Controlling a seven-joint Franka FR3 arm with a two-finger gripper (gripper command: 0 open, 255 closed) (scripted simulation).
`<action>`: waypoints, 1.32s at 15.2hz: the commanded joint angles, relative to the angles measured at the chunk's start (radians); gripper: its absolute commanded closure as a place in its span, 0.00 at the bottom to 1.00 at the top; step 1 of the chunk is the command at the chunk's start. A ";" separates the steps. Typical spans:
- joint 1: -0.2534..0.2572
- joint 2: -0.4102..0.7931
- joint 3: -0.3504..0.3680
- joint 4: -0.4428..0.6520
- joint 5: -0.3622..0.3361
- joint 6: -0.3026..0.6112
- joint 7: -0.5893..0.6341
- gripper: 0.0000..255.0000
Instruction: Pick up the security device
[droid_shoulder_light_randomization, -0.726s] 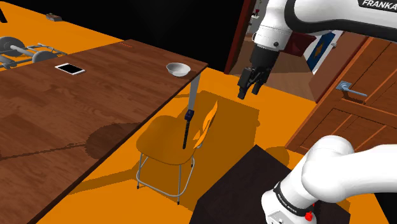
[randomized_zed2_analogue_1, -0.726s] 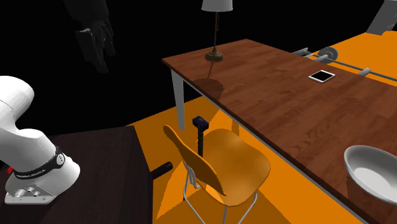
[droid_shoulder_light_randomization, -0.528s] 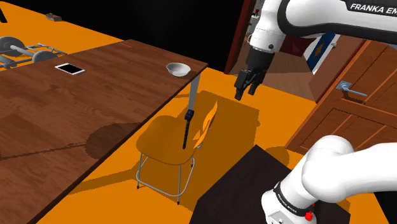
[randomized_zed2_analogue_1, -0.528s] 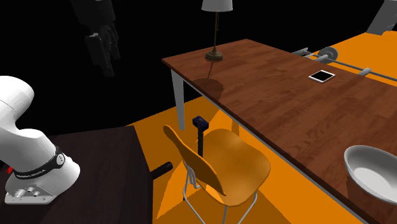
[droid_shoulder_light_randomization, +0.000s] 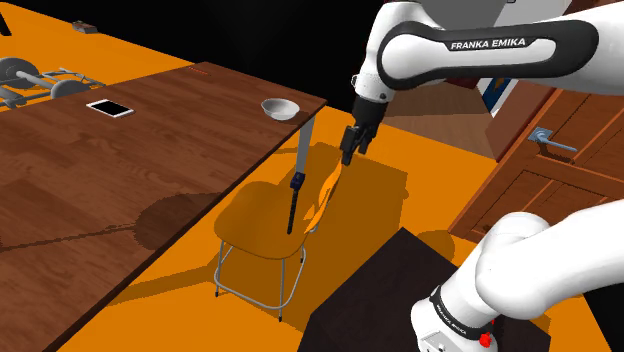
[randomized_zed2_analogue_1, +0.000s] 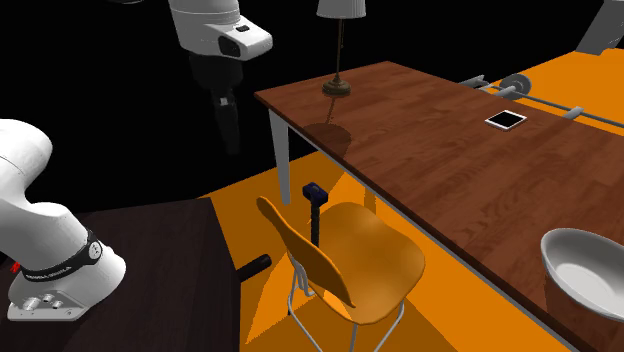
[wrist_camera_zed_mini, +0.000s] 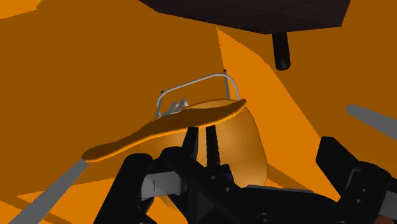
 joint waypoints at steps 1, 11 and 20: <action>0.007 0.070 -0.005 0.013 -0.009 0.059 -0.043 0.00; 0.034 0.440 -0.007 0.165 -0.045 0.290 -0.227 0.00; 0.044 0.664 0.004 0.282 -0.068 0.406 -0.307 0.00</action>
